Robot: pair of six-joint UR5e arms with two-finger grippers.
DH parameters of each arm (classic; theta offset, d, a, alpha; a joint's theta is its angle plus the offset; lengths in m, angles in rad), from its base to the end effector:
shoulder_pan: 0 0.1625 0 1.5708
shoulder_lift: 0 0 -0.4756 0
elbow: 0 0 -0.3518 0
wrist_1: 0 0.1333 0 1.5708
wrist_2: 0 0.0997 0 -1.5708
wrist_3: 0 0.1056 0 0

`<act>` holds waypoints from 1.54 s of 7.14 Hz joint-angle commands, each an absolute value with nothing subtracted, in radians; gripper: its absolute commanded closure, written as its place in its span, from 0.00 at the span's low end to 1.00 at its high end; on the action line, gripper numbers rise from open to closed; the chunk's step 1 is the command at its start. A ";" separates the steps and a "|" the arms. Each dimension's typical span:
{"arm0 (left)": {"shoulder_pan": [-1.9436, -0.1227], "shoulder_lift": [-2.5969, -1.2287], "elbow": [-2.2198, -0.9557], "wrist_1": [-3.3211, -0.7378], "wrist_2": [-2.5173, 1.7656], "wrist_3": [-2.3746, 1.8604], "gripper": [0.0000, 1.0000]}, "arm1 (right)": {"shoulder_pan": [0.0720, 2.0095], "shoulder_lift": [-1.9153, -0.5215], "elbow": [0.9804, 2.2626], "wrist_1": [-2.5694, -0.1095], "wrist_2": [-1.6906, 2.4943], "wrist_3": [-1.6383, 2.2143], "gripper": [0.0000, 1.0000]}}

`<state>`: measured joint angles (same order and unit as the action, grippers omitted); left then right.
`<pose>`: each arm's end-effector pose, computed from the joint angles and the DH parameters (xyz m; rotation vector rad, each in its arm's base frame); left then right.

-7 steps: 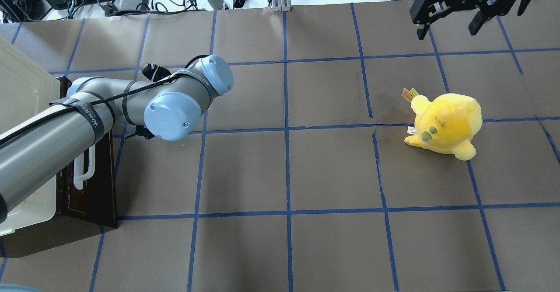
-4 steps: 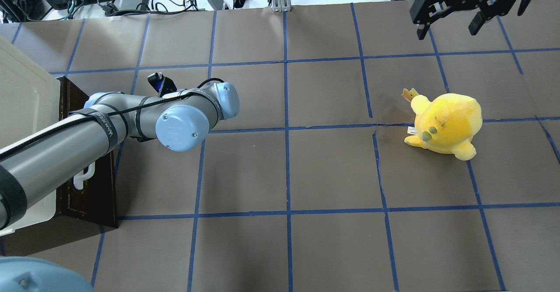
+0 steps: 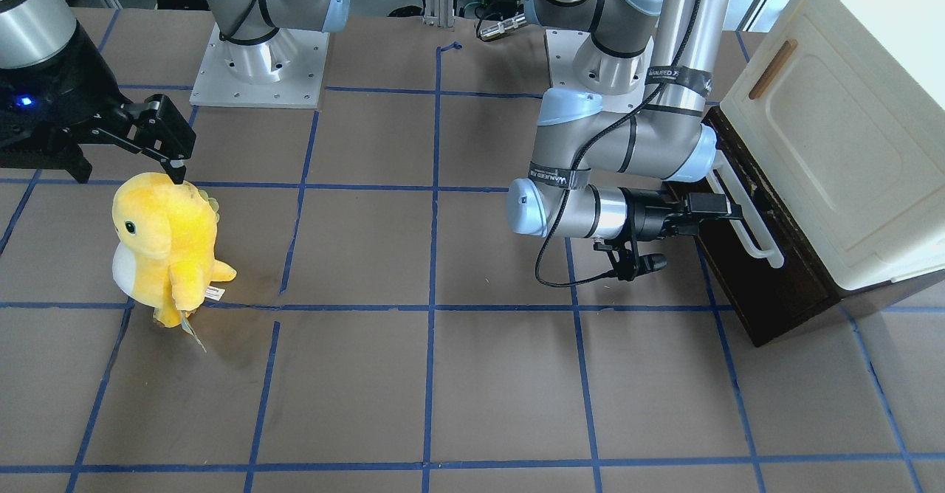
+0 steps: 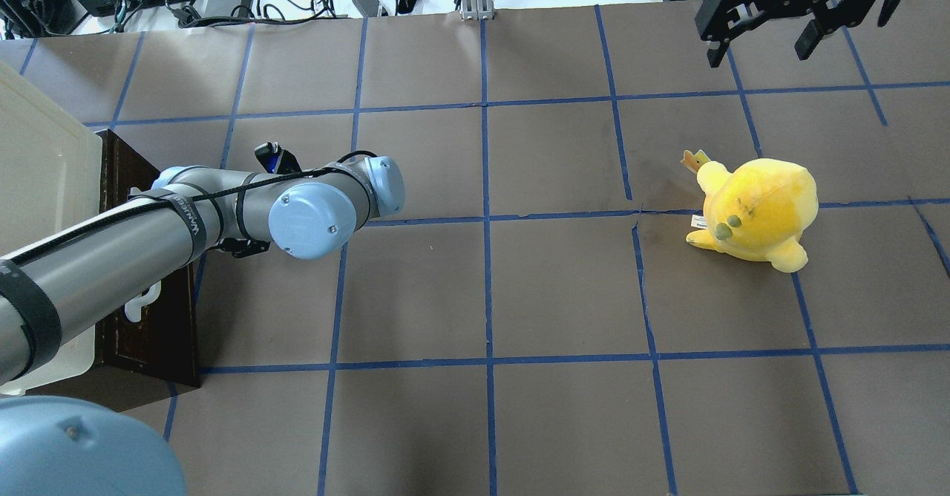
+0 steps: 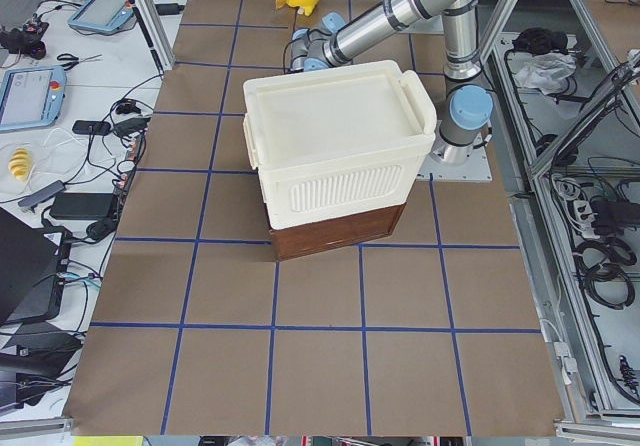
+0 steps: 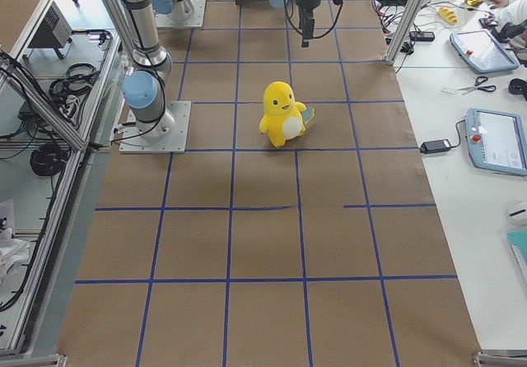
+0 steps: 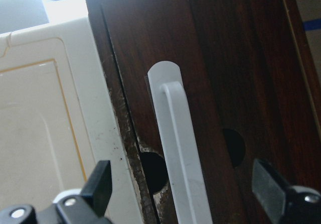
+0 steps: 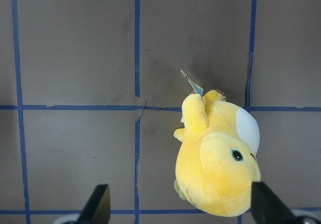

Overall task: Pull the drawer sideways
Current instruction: 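Close the left gripper around the white drawer handle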

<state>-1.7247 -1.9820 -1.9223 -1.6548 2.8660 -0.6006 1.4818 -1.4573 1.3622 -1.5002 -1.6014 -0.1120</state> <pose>-0.1063 -0.4783 0.2617 0.1845 1.7481 0.2334 0.0846 -0.5159 0.5654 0.0352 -3.1083 0.0331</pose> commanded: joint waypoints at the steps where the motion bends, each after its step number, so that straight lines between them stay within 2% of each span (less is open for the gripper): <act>1: -1.695 -1.986 -1.925 -1.722 2.865 -0.617 0.01 | 1.482 -1.457 1.362 -1.500 -1.601 -0.112 0.00; 3: -1.684 -1.982 -1.922 -1.781 2.867 -0.640 0.10 | 1.482 -1.457 1.362 -1.500 -1.601 -0.112 0.00; 6: -1.683 -1.988 -1.924 -1.787 2.873 -0.676 0.41 | 1.482 -1.457 1.362 -1.500 -1.601 -0.112 0.00; 8: -1.683 -1.987 -1.925 -1.789 2.873 -0.676 0.78 | 1.482 -1.457 1.362 -1.500 -1.601 -0.112 0.00; 9: -1.683 -1.987 -1.922 -1.789 2.873 -0.678 0.89 | 1.482 -1.457 1.362 -1.500 -1.601 -0.112 0.00; 10: -1.683 -1.987 -1.924 -1.789 2.872 -0.680 1.00 | 1.482 -1.457 1.362 -1.500 -1.601 -0.112 0.00; 11: -1.683 -1.987 -1.922 -1.789 2.870 -0.683 1.00 | 1.482 -1.457 1.362 -1.499 -1.601 -0.112 0.00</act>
<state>-1.6828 -1.9866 -1.9231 -1.7885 2.8718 -0.6795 1.4818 -1.4573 1.3622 -1.5000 -1.6015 -0.1120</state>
